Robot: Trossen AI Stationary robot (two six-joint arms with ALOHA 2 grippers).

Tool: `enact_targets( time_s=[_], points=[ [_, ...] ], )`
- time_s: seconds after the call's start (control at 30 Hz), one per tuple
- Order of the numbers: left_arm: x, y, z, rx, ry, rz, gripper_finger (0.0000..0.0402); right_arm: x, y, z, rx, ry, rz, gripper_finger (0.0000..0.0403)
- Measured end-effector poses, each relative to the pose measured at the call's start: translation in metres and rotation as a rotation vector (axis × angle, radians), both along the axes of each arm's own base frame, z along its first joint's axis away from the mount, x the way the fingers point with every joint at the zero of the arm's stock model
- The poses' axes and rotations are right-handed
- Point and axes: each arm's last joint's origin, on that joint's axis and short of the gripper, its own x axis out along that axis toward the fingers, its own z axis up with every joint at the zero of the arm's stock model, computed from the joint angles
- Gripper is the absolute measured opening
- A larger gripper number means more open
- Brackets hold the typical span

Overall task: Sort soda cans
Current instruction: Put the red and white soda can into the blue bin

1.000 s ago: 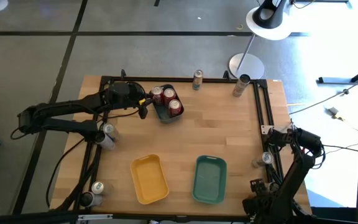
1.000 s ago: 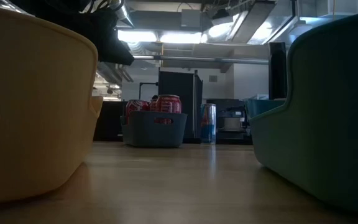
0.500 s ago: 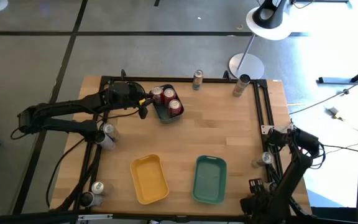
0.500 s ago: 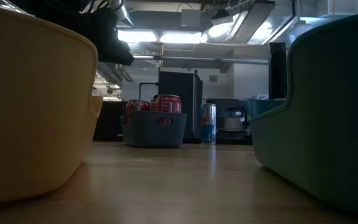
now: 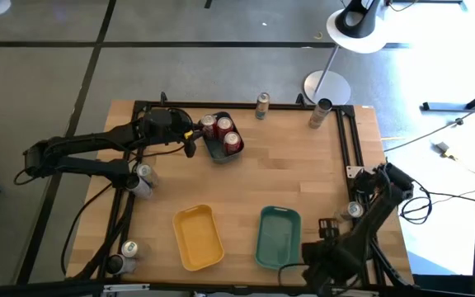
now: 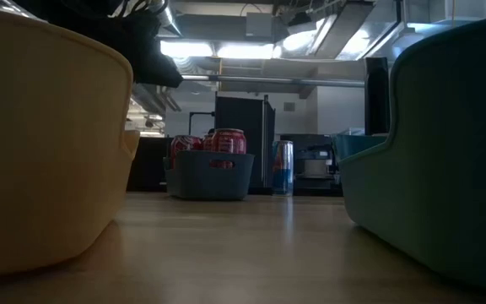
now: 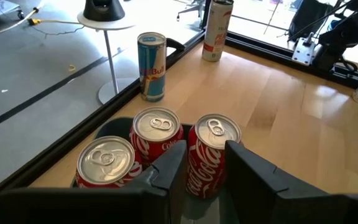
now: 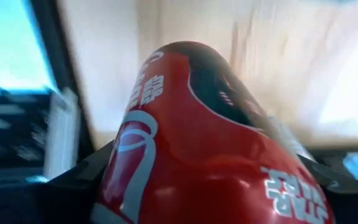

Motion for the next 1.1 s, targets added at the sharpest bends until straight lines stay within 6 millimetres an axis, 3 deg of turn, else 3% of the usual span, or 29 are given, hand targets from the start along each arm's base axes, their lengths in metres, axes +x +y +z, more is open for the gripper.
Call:
enact_targets(
  time_s=[0.2,0.47,0.63,0.73,0.9,1.1],
  points=[
    [0.000,0.000,0.000,0.002,0.002,-0.001,0.0100,0.036,-0.036,0.039,-0.024,-0.256,-0.112,0.0283],
    [0.001,-0.004,-0.001,-0.012,0.012,-0.153,0.0100,0.094,-0.120,0.063,-0.244,-0.549,-0.093,0.0283],
    [0.001,-0.006,-0.002,-0.036,0.013,-0.213,0.0100,0.133,-0.167,0.058,-0.224,-0.676,-0.088,0.0283],
    [0.003,-0.010,-0.002,-0.065,-0.004,-0.244,0.0100,0.146,-0.187,0.050,-0.199,-0.712,-0.104,0.0283],
    [0.012,-0.020,-0.001,-0.092,-0.041,-0.317,0.0103,0.158,-0.204,0.026,-0.189,-0.741,-0.137,0.0283],
    [0.021,-0.035,-0.002,-0.085,-0.055,-0.393,0.0137,0.164,-0.211,-0.006,-0.185,-0.764,-0.157,0.0283]
  ],
)
